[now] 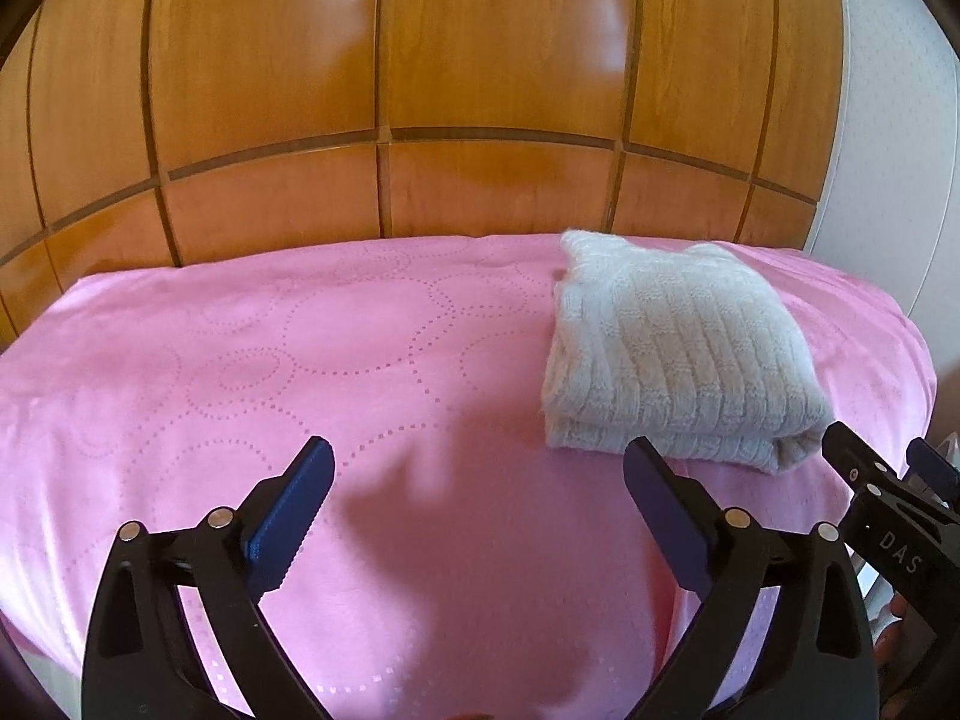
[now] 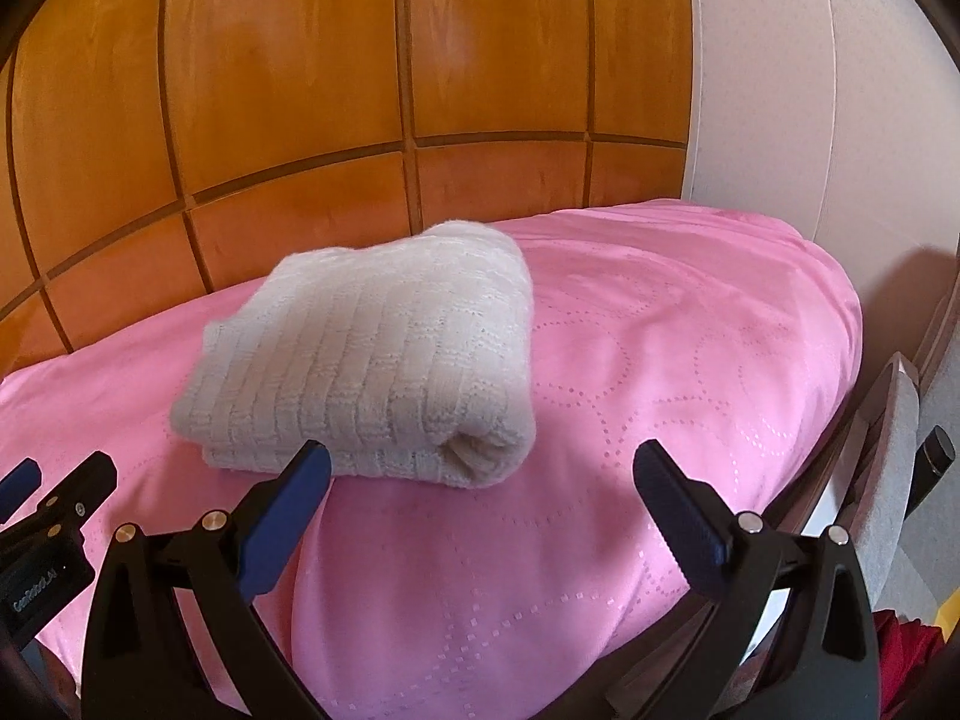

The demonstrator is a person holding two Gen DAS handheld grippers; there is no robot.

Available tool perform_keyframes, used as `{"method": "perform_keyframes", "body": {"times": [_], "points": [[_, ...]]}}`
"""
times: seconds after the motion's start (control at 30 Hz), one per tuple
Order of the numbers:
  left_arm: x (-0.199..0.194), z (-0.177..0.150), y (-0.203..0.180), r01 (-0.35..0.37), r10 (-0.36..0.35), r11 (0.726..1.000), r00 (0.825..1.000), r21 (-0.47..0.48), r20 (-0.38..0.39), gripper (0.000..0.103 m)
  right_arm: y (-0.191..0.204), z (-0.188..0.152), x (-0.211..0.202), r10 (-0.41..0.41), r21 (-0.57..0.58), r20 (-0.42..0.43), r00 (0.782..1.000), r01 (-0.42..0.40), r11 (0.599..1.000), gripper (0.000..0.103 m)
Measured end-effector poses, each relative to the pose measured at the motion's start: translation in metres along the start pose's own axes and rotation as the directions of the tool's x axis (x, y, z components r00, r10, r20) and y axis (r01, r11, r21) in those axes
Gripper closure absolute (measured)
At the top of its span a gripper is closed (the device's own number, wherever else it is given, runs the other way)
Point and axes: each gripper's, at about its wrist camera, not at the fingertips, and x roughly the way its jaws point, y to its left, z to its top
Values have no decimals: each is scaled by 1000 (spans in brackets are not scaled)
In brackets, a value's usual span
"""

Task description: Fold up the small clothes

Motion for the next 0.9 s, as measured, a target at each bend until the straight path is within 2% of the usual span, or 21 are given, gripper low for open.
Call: {"method": "perform_keyframes", "body": {"times": [0.13,0.9], "points": [[-1,-1,2,5,-5,999,1000,-32,-4,4,-1,0,1,7,1,0,1000,-7,1000,2],[-4,-2,-2,-3,3,1000,1000,-9,5,4,4,-1,-5,26,-10,21,999,-26,1000,2]]}}
